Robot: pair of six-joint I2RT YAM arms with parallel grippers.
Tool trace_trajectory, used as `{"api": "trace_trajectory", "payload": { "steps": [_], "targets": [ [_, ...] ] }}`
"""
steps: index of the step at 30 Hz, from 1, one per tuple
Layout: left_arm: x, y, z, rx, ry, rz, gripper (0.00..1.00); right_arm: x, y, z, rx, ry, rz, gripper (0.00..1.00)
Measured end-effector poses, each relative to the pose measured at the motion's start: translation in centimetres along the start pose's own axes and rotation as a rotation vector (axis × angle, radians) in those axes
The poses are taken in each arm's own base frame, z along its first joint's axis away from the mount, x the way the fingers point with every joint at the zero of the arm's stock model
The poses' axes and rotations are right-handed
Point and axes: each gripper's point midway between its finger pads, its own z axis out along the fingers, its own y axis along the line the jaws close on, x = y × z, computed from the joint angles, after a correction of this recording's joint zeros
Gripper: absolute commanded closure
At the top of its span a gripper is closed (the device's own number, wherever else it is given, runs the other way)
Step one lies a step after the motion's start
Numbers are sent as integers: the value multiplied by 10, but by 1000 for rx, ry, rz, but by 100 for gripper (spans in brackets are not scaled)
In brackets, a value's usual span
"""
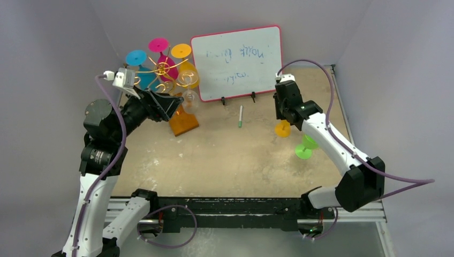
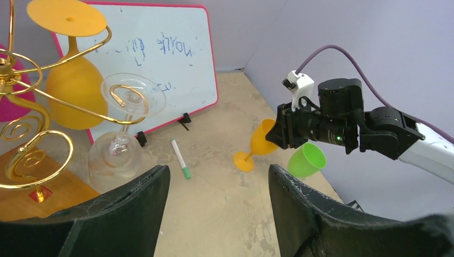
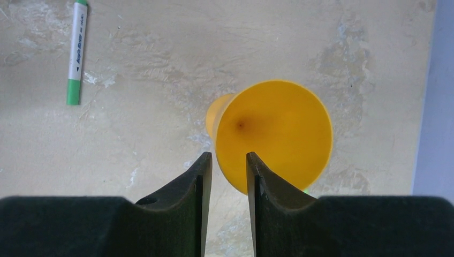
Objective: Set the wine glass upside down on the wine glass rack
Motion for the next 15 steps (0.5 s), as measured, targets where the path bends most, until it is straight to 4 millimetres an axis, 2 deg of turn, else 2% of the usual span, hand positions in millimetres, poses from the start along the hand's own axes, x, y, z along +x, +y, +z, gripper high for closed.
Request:
{"api": "trace_trajectory", "payload": {
  "steps": [8,12,15],
  "targets": [
    [2,1,4,9,10,11,34,5,5,19,-9,32,-43,83],
    [2,1,5,11,10,25,34,8,8,20,-31,40,-56,96],
    [2,0,4,14,8,38,34,9,11,20,-50,46,-61,100]
  ]
}}
